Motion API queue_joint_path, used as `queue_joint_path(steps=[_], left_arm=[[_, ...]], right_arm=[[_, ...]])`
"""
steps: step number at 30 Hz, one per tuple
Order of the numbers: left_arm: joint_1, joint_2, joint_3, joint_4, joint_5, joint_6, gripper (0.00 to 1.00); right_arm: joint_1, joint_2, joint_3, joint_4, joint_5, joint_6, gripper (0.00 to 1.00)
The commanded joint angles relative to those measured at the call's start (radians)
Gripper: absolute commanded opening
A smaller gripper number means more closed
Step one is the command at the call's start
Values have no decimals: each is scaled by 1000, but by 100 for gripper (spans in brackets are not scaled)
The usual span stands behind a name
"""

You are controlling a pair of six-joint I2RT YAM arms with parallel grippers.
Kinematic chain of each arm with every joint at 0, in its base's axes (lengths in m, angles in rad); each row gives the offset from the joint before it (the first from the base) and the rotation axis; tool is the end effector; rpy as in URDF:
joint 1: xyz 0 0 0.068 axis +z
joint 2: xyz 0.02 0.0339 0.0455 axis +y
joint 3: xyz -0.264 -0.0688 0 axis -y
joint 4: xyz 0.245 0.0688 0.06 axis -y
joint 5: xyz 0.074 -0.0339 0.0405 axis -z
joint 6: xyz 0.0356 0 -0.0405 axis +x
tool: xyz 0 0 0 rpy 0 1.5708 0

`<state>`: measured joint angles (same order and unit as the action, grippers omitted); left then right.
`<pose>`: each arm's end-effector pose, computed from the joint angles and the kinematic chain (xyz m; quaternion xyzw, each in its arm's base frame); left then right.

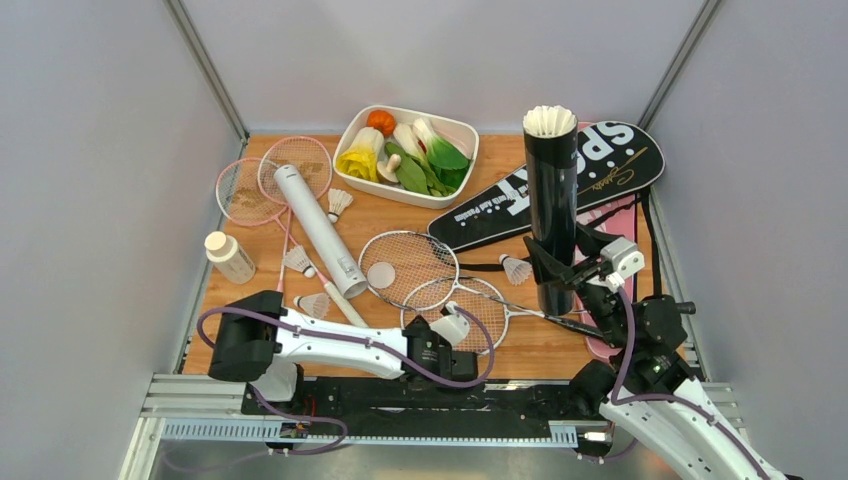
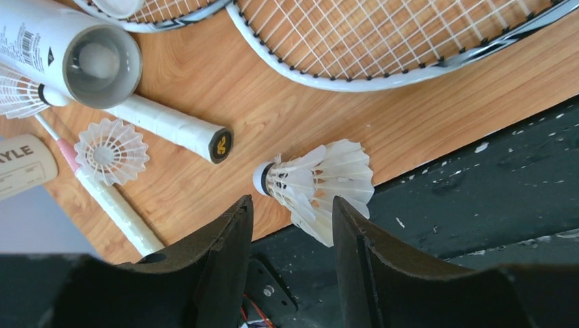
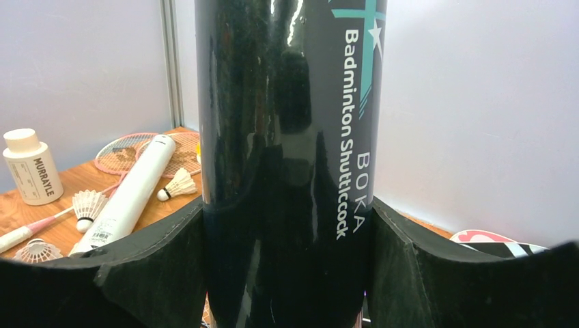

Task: Pack up the badminton gear
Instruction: Pick up the shuttlecock at the center of the board.

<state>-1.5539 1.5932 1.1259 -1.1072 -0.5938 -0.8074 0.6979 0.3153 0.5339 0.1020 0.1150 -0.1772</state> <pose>0.0245 -0.2709 0.2171 0.3492 0.8902 0.1129 0.2699 0.0785 0.0605 0.3415 -0.2053 0.5489 0.1759 0.7909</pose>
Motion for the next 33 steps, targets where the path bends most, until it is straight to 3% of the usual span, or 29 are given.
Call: queue_joint_path(steps=[1, 16, 19, 25, 29, 33], left_arm=[[-38, 45, 3, -66, -42, -143, 53], [-57, 114, -73, -49, -67, -217, 46], [-57, 117, -77, -40, -78, -220, 38], [-57, 73, -34, -82, -114, -222, 3], [-44, -37, 7, -110, -153, -205, 0], [43, -279, 14, -46, -104, -98, 0]], right_arm=[[5, -34, 46, 24, 1, 15, 57], [4, -53, 52, 7, 8, 24, 57], [5, -44, 54, 7, 9, 22, 57], [5, -26, 43, 7, -4, 29, 57], [5, -17, 27, 7, -27, 29, 57], [5, -9, 8, -1, -68, 8, 57]])
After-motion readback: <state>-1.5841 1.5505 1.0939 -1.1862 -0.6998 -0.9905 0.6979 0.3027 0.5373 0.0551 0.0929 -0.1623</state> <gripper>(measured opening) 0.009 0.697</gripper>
